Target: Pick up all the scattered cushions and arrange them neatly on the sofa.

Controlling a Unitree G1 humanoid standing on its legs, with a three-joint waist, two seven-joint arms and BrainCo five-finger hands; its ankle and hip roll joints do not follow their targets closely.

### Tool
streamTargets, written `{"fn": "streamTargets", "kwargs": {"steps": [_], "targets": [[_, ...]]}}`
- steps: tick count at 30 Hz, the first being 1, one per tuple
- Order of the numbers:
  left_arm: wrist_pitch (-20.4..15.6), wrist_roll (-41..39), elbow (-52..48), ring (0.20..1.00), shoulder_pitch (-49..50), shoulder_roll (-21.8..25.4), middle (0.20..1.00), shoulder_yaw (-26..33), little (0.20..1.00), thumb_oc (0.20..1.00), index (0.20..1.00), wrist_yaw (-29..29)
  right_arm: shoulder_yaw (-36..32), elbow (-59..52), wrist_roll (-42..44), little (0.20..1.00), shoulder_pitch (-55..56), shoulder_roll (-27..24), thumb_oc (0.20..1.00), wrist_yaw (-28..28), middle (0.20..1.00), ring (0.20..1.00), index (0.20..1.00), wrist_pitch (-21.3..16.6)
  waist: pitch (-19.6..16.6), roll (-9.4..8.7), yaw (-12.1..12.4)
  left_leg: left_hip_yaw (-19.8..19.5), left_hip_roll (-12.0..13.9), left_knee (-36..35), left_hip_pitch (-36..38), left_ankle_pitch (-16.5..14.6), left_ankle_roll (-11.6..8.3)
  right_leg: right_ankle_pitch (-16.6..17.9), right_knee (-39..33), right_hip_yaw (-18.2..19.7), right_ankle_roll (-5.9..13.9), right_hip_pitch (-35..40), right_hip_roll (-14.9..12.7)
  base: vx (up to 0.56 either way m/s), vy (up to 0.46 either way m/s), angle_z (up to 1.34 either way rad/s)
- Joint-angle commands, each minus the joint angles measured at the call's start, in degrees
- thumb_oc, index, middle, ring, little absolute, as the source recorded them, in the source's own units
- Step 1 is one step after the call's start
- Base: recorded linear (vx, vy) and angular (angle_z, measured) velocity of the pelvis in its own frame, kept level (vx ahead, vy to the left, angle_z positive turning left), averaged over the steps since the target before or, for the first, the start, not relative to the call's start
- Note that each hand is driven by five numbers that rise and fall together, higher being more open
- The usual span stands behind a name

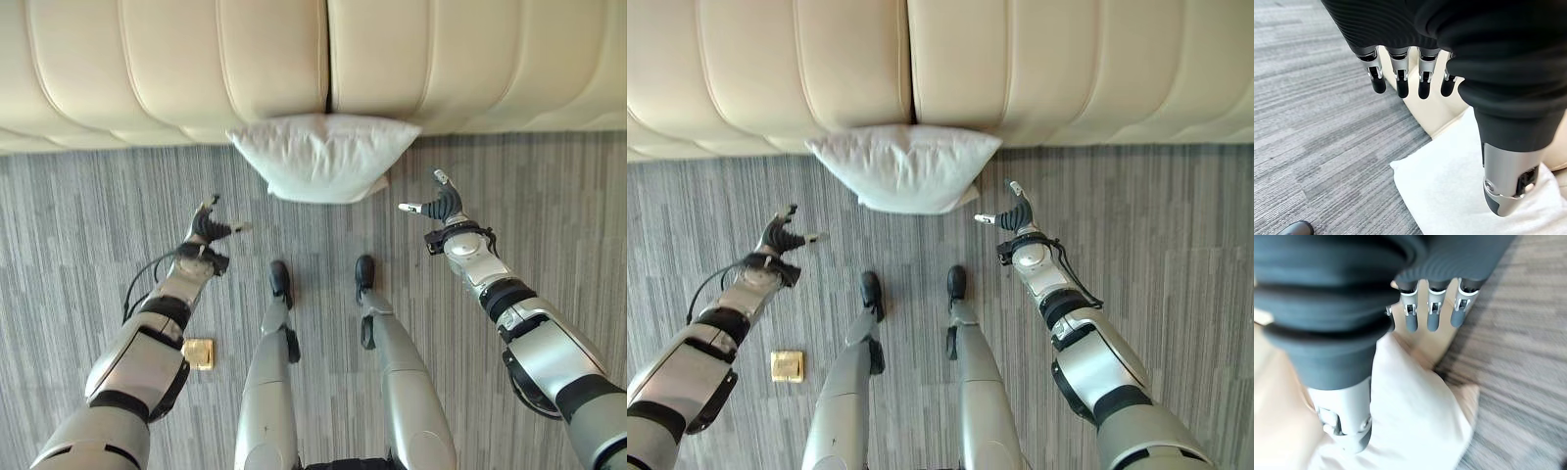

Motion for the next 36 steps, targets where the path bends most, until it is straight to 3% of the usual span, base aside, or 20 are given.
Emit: {"fn": "streamTargets", "kwargs": {"steps": [1, 8, 17, 20, 22, 27, 31, 35, 36], "targets": [[-2.67, -2.25, -0.49, 1.0, 0.5, 1.57, 1.0, 0.54, 1.0, 1.0, 1.0, 2.06, 0.06, -0.83, 1.85, 1.0, 0.2, -0.12, 1.0, -1.34, 1.0, 1.0, 1.0, -2.71, -4.8, -0.47, -0.02, -1.0, 0.18, 8.75, -3.05, -11.04, -0.95, -9.89, 3.95, 3.91, 4.98, 0.27, -0.63, 0.0, 0.046, 0.0], [-2.94, -3.76, 0.43, 1.0, -8.0, 3.3, 1.0, -1.39, 1.0, 1.0, 1.0, 3.68, 2.02, -0.55, 2.37, 1.0, -6.98, -1.22, 1.0, -3.25, 1.0, 1.0, 1.0, -3.07, -5.15, -0.88, -0.83, -2.02, -0.07, 13.85, -12.61, -13.27, -0.65, -10.22, 6.93, 3.76, 5.35, -7.93, -1.73, 0.0, 0.022, 0.0], [-3.78, -4.77, 1.51, 1.0, -15.66, 8.37, 1.0, -3.6, 1.0, 1.0, 1.0, 7.27, 3.52, -0.28, 2.93, 1.0, -15.97, -4.84, 1.0, -6.84, 1.0, 1.0, 1.0, -4.04, -6.92, -0.19, -0.7, -2.94, -0.07, 24.2, -26.97, -16.06, -0.77, -12.89, 17.83, 3.22, 5.27, -22.06, -2.86, 0.04, -0.008, 0.03], [-3.55, -2.15, 2.83, 1.0, -20.15, 9.3, 1.0, -5.63, 1.0, 1.0, 1.0, 13.01, 3.39, 1.35, 2.46, 1.0, -21.08, -4.86, 1.0, -12.76, 1.0, 1.0, 1.0, -5.07, -8.27, 0.21, -0.26, -3.48, -0.31, 30.35, -35.36, -17.39, -0.28, -14.31, 24.31, 3.17, 4.89, -30.85, -3.05, 0.06, -0.013, 0.02], [-3.44, -1.71, 3.14, 1.0, -20.96, 9.06, 1.0, -5.97, 1.0, 1.0, 1.0, 14.44, 3.49, 1.82, 2.8, 1.0, -21.72, -4.18, 1.0, -13.58, 1.0, 1.0, 1.0, -5.31, -8.86, 0.24, -0.14, -3.65, -0.32, 31.89, -37.62, -17.72, -0.14, -14.71, 25.78, 3.17, 4.78, -32.93, -3.07, 0.06, -0.021, 0.06], [-4.89, -6.02, 2.46, 1.0, -23.45, 5.51, 1.0, -5.42, 1.0, 1.0, 1.0, 16.98, 4.08, 1.07, 6.25, 1.0, -23.63, -0.02, 1.0, -15.46, 1.0, 1.0, 1.0, -7.23, -10.2, 0.05, 0.18, -4.41, -0.48, 38.52, -44.41, -18.83, 0.23, -16.39, 32.78, 3.41, 4.4, -40.36, -3.07, 0.07, -0.028, 0.01], [-7.42, -12.93, 0.77, 1.0, -27.61, 0.8, 1.0, -4.92, 1.0, 1.0, 1.0, 16.63, 4.04, -1.29, 11.81, 1.0, -26.49, 4.35, 1.0, -15.43, 1.0, 1.0, 1.0, -11.03, -11.14, -0.2, 0.17, -4.88, -0.48, 43.35, -49.53, -19.94, 0.34, -17.6, 37.61, 3.59, 4.23, -45.64, -2.74, 0.08, -0.026, -0.01], [-10.39, -22.74, -1.92, 1.0, -33.16, -5.42, 1.0, -5.04, 1.0, 1.0, 1.0, 13.74, 4.27, -2.71, 22.63, 1.0, -30.23, 8.73, 1.0, -11.13, 1.0, 1.0, 1.0, -14.13, -10.34, -0.77, 0.2, -5.14, -0.37, 44.51, -50.07, -20.36, -0.06, -18.35, 39.63, 4.05, 4.17, -46.59, -2.76, 0.04, -0.044, -0.01], [-11.44, -27.43, -3.07, 1.0, -34.57, -7.53, 1.0, -5.39, 1.0, 1.0, 1.0, 11.08, 4.3, -3.26, 25.88, 0.871, -31.45, 9.97, 0.871, -9.28, 0.871, 0.871, 0.871, -14.89, -10.12, -0.97, 0.23, -4.97, -0.29, 44.7, -50.07, -20.54, -0.18, -18.42, 39.89, 4.3, 4.24, -46.6, -2.9, 0.0, 0.0, 0.0]]}}
